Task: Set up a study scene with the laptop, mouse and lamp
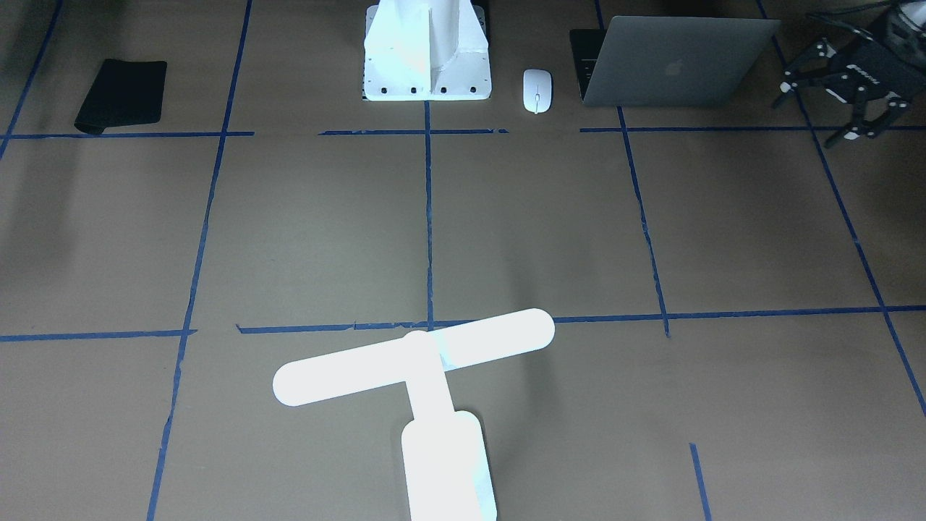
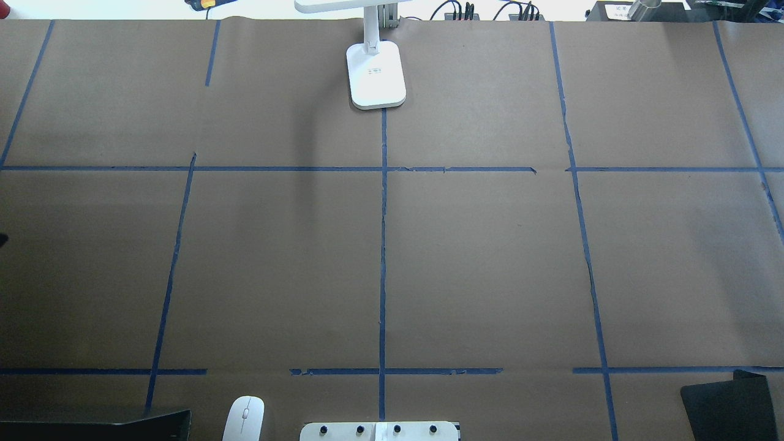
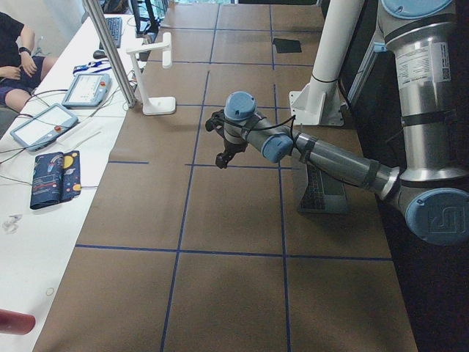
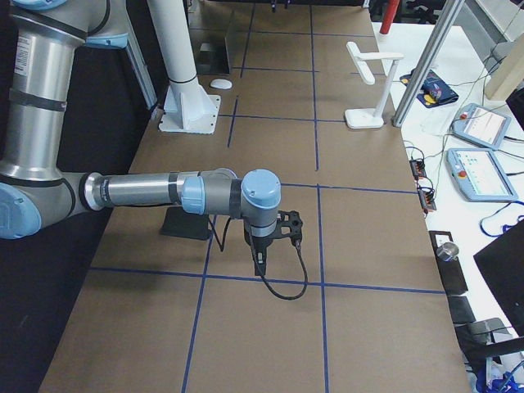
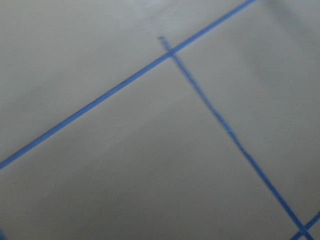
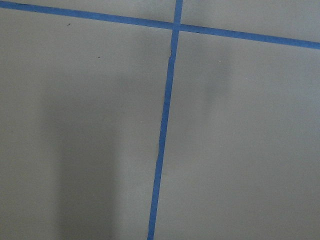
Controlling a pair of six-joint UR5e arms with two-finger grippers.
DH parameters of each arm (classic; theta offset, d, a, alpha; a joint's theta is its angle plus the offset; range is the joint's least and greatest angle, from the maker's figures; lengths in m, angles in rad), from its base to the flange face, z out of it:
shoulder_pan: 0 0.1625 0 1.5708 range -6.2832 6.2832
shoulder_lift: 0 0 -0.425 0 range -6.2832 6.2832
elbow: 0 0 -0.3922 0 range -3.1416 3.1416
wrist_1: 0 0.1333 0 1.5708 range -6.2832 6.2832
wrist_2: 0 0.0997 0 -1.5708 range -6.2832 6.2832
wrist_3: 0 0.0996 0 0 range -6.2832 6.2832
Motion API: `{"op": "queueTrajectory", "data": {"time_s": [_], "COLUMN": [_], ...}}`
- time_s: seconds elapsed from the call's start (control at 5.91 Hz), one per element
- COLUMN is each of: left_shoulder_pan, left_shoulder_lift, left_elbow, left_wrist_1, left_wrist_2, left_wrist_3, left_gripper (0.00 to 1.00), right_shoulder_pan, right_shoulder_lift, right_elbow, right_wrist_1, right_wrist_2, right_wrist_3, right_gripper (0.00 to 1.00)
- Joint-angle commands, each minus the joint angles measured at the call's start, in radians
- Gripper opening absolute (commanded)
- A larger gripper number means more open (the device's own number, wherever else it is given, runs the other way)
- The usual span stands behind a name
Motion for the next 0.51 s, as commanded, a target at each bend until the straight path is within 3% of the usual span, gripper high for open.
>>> {"op": "queueTrajectory", "data": {"time_s": [0.0,0.34], "left_shoulder_pan": [0.163,0.309], "left_shoulder_lift": [0.137,0.155], "left_elbow": [-0.026,-0.081], "left_wrist_1": [-0.287,-0.356], "left_wrist_2": [-0.003,-0.006], "left_wrist_3": [0.003,0.015], "left_gripper": [0.99,0.99], "right_shoulder_pan": [0.000,0.000], "right_shoulder_lift": [0.000,0.000], "right_elbow": [-0.003,-0.005], "right_wrist_1": [0.000,-0.002], "right_wrist_2": [0.000,-0.003], "right_wrist_3": [0.000,-0.002], "right_gripper": [1.00,1.00]}}
